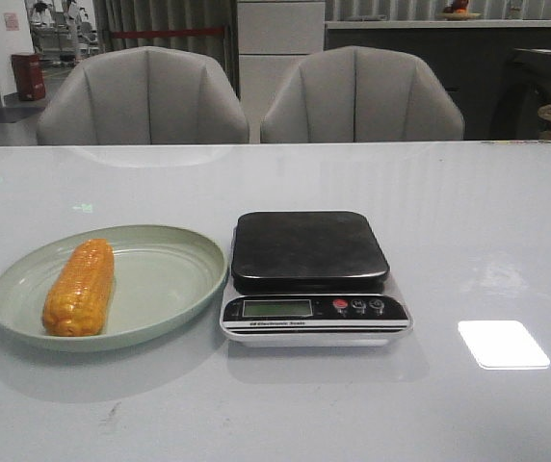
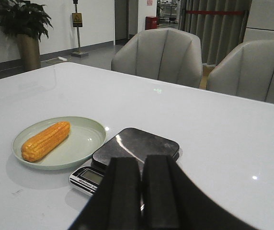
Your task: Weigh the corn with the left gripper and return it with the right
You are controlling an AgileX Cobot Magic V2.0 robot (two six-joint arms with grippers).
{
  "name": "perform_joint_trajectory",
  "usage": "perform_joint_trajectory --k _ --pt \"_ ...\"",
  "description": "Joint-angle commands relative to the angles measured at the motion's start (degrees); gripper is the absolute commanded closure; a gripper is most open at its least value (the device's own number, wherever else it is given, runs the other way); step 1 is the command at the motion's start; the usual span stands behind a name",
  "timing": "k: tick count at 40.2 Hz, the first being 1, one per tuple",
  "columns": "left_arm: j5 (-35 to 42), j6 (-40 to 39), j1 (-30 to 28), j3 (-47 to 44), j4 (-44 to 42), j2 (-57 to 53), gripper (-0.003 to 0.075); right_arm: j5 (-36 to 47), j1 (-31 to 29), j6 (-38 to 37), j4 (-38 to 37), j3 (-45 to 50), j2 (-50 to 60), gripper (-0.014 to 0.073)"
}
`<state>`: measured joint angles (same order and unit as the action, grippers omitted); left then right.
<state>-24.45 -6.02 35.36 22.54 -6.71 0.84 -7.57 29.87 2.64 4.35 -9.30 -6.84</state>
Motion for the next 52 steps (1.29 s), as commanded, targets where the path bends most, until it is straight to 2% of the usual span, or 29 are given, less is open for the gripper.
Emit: perform_joint_trajectory --k 1,8,13,22,28,52 --pt "4.9 -0.1 0.0 0.5 0.3 0.8 0.0606 4.3 -0.3 0.4 -0.5 -1.5 -0.6 0.0407" --pt "5.6 -0.1 -3.9 -3.6 0.8 0.8 0.0606 4.3 -0.3 0.4 -0.5 -1.5 -0.6 0.0407" --pt "10.9 -0.1 -11.0 -8.0 3.6 0.8 0.0606 4.3 -0.3 0.4 -0.5 -1.5 -0.6 0.0407" --pt "25.8 -0.1 -26.0 -17.4 4.1 0.7 0.0606 4.3 -0.3 0.4 -0.5 -1.5 -0.6 0.0407" --pt "28.8 -0.1 -32.4 -21.7 4.1 -1.4 0.0606 4.3 -0.3 0.4 -0.5 -1.5 -0.6 0.0407" --pt "27.1 -0.1 -33.0 -22.9 3.5 -2.4 0.0606 4.2 -0.3 0.4 -0.5 -1.5 -0.6 0.0407"
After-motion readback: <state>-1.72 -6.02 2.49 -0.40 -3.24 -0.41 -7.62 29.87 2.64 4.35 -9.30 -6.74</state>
